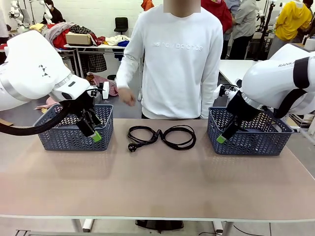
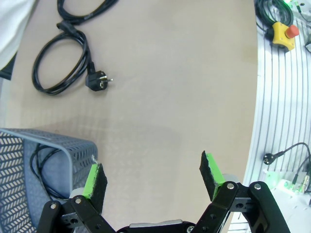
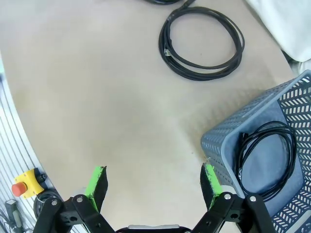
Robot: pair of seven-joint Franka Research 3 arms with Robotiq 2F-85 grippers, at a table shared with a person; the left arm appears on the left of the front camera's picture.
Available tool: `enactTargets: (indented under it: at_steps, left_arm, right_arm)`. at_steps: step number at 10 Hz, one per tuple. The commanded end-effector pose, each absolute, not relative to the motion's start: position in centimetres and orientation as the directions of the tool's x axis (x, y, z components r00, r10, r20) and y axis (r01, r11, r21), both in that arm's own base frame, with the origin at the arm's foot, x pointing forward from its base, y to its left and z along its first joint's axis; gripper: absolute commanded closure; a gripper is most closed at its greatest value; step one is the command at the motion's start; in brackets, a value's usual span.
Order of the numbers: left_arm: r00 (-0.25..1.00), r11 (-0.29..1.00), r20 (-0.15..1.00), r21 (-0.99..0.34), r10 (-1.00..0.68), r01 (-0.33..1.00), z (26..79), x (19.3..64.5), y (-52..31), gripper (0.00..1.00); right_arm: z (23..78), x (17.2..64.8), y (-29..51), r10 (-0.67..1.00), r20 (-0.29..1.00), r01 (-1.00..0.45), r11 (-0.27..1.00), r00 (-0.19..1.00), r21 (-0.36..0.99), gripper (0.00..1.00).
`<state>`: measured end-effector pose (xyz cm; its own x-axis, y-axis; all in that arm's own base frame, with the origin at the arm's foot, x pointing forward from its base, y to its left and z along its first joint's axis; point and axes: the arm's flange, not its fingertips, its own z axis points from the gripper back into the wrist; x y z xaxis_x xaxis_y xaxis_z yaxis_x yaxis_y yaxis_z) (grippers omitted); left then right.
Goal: Organize the cables according to human instructions.
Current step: Pick up a bundle of cables and place it in the basket indicated by the human.
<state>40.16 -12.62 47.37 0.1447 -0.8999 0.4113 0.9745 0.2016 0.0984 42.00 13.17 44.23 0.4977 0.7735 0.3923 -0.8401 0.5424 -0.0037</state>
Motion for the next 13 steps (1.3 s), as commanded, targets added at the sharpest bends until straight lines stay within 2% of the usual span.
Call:
enactTargets:
  at_steps: [1,13]
  left_arm:
    - [0.147,0.206,0.411,0.103,-0.9,0.973,47.43,40.15,-12.49,0.0]
    - [0.147,0.206,0.411,0.103,-0.9,0.973,47.43,40.15,-12.49,0.0]
  right_arm:
    - [44.42,42.18,13.27,0.772,0.394,-0.839,0.544,0.499,-0.004,0.0]
    - [44.42,42.18,13.27,0.772,0.394,-0.839,0.544,0.499,-0.004,0.0]
